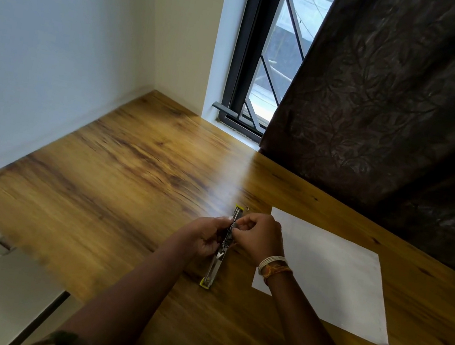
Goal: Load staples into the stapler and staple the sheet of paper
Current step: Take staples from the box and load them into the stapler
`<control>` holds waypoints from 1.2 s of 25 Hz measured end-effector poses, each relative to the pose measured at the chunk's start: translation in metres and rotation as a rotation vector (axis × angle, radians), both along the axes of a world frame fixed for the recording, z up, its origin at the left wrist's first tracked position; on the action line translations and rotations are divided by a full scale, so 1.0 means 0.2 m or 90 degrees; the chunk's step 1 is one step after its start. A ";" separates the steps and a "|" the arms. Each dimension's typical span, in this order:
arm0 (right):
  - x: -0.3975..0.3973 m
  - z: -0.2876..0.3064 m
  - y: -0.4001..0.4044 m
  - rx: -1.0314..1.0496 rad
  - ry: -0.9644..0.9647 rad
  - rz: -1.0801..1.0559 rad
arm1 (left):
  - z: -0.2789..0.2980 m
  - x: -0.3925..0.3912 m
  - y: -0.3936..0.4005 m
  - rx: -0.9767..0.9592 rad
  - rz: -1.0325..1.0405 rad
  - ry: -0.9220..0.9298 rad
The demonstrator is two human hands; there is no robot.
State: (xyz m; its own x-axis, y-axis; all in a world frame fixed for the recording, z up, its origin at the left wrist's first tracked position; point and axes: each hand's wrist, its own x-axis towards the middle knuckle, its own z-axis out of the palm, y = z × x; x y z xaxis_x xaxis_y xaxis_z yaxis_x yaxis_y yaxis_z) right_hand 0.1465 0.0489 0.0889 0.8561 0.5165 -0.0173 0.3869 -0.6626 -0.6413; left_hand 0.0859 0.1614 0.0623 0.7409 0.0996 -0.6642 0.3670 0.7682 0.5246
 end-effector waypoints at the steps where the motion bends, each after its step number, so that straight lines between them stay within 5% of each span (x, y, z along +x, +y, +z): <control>1: 0.00 0.00 0.00 -0.012 0.001 -0.005 | 0.00 0.00 0.00 0.002 0.001 0.003; 8: -0.02 0.00 0.04 -0.116 -0.050 0.010 | -0.05 0.01 -0.02 -0.039 -0.004 0.051; 12: 0.01 -0.02 -0.02 0.003 -0.067 0.013 | -0.09 0.01 0.00 -0.081 0.023 0.044; 18: 0.00 -0.08 -0.13 -0.069 -0.261 0.231 | -0.10 0.02 0.02 -0.098 0.019 0.046; 25: 0.05 -0.08 -0.16 -0.178 -0.432 0.305 | -0.09 0.02 0.02 -0.104 0.001 0.067; 30: 0.04 -0.11 -0.15 -0.122 -0.514 0.264 | -0.07 0.02 0.02 -0.110 0.005 0.062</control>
State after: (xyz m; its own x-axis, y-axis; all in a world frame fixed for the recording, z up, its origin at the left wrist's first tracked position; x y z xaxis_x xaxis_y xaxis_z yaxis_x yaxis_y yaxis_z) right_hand 0.1543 0.0180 0.0666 0.3932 0.8342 0.3866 0.8983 -0.4383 0.0322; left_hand 0.0897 0.1660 0.0477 0.6723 -0.0164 -0.7401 0.4029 0.8468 0.3473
